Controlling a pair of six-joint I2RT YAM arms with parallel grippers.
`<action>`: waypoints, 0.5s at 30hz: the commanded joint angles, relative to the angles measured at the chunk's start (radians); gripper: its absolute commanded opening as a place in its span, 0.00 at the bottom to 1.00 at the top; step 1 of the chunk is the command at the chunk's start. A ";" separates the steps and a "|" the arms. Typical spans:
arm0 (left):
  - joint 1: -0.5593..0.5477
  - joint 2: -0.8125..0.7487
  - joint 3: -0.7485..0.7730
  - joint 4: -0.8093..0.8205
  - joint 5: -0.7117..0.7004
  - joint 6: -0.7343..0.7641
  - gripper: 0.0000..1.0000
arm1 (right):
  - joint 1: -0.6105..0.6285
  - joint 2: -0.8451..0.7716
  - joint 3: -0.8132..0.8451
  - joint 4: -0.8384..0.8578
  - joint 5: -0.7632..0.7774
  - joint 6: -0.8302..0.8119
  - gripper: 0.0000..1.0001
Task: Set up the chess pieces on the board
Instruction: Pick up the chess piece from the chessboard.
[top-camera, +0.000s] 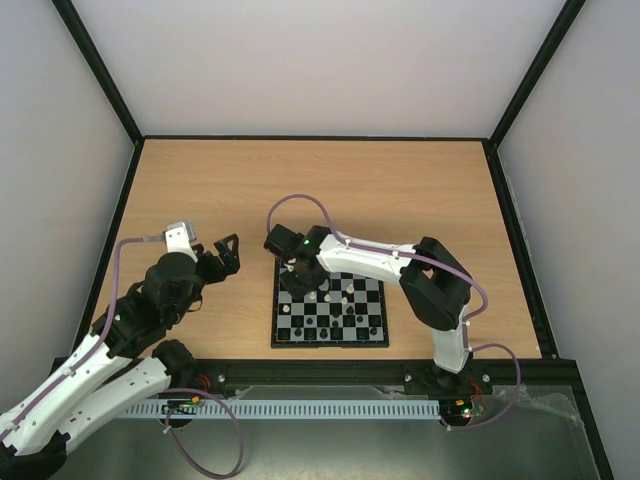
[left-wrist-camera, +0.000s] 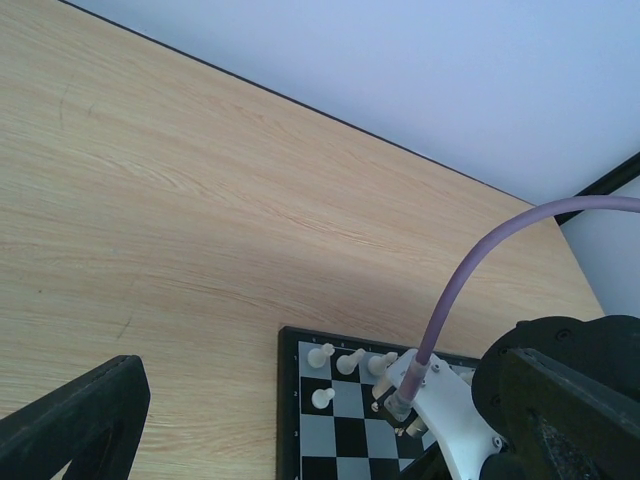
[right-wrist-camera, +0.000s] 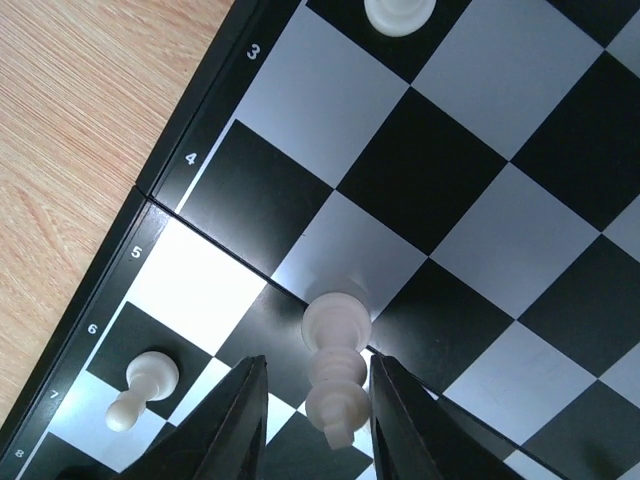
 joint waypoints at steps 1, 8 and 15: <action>0.006 0.009 -0.013 0.005 -0.028 0.010 0.99 | -0.004 0.025 0.031 -0.034 0.010 -0.015 0.28; 0.006 0.012 -0.020 0.014 -0.030 0.014 0.99 | -0.011 0.024 0.038 -0.036 0.018 -0.015 0.23; 0.006 0.025 -0.022 0.022 -0.025 0.018 0.99 | -0.013 0.016 0.049 -0.042 0.026 -0.013 0.17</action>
